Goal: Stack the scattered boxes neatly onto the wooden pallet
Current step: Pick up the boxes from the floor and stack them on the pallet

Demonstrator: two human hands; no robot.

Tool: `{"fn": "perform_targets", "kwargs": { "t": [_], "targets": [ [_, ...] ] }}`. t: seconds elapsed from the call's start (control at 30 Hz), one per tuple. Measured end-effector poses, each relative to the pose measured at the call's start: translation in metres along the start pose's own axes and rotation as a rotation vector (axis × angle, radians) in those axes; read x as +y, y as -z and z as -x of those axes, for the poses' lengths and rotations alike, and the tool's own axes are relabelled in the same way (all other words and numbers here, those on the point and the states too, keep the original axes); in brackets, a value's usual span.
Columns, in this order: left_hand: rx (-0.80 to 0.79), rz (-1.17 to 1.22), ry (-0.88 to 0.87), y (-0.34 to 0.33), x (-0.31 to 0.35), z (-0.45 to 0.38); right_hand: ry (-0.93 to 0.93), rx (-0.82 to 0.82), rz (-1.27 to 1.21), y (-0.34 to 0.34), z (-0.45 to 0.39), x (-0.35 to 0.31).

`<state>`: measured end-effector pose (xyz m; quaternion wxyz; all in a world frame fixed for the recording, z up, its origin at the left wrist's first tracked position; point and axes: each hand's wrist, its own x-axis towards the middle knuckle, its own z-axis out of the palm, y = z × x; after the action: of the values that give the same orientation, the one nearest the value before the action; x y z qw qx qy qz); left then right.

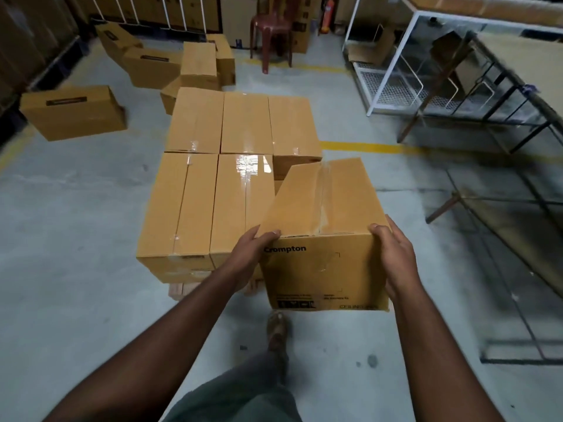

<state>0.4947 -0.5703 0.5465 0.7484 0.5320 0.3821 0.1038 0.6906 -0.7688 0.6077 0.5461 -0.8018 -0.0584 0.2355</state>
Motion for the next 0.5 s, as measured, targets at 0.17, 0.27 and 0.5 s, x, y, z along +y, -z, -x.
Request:
{"fn": "perform_targets", "kwargs": {
  "t": [0.17, 0.27, 0.5],
  "targets": [
    [0.013, 0.024, 0.052, -0.03, -0.009, -0.096, -0.057, -0.149, 0.125, 0.008, -0.113, 0.008],
    [0.019, 0.034, 0.121, -0.039, -0.011, -0.142, -0.134, -0.288, 0.197, 0.009, -0.174, 0.015],
    [0.024, 0.05, 0.305, -0.049, -0.028, -0.212, -0.439, -0.454, 0.183, 0.001, -0.269, 0.053]
  ]
}}
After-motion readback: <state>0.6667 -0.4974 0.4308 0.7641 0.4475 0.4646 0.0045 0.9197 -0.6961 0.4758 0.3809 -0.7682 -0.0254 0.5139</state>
